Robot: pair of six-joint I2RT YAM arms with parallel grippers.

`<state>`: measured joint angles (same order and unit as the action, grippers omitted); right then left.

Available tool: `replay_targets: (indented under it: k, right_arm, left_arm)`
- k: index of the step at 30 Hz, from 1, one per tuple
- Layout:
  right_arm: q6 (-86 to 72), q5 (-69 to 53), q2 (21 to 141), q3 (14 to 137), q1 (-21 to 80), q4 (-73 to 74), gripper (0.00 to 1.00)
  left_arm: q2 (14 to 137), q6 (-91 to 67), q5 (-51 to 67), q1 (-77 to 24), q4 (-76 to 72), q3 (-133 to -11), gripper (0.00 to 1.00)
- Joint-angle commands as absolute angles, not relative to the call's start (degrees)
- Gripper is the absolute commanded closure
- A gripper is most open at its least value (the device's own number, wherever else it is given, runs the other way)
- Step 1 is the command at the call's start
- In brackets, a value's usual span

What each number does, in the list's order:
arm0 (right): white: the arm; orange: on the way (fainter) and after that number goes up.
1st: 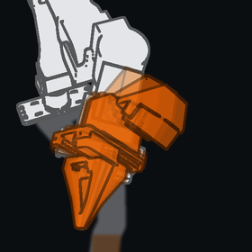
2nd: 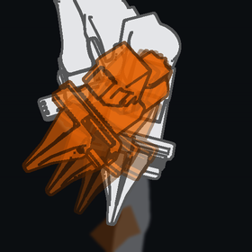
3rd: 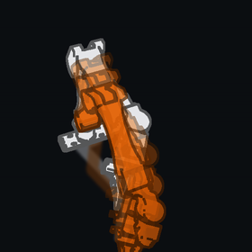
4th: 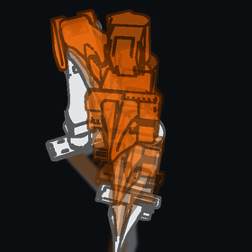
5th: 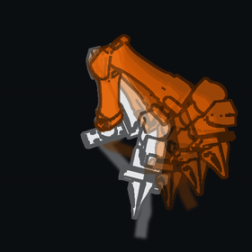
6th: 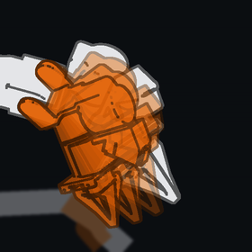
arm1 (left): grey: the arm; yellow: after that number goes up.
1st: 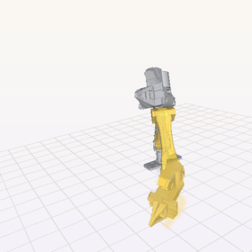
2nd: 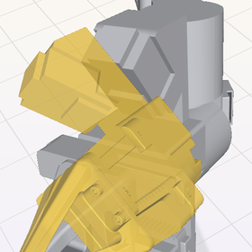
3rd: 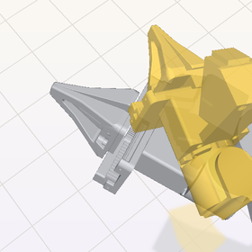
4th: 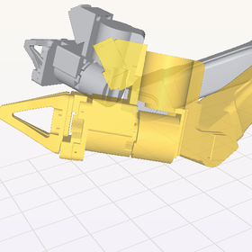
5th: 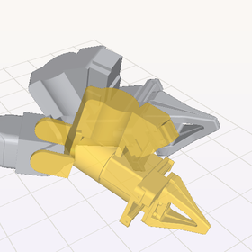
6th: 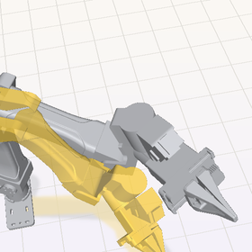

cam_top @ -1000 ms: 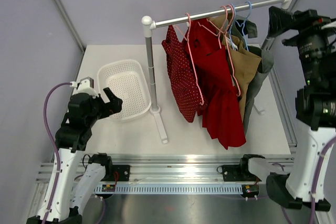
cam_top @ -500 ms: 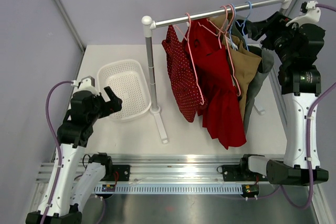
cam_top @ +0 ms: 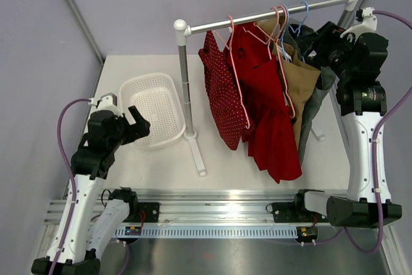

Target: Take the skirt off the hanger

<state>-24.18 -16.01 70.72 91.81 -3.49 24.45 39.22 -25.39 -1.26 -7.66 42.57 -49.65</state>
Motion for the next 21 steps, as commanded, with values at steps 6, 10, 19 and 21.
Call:
replay_targets:
  k: [6, 10, 19, 21]
  right_arm:
    - [-25.14, -22.41, 72.24, 93.07, -2.90, 21.70, 0.35]
    - [-24.52, -21.19, 73.83, 94.30, -2.11, 21.45, 0.55]
    - [-23.38, -20.66, 76.29, 97.56, -0.79, 22.68, 1.00]
    - [-23.12, -19.87, 75.50, 96.77, -0.53, 21.27, 1.00]
  left_arm:
    - [39.29, -25.31, -1.05, -7.91, 40.87, -49.22, 0.01]
    - [39.29, -25.40, -1.05, -7.91, 40.87, -49.13, 0.01]
    - [39.64, -25.31, -0.97, -7.91, 40.87, -49.13, 0.01]
    - [39.73, -25.14, -0.79, -7.91, 40.87, -49.13, 0.01]
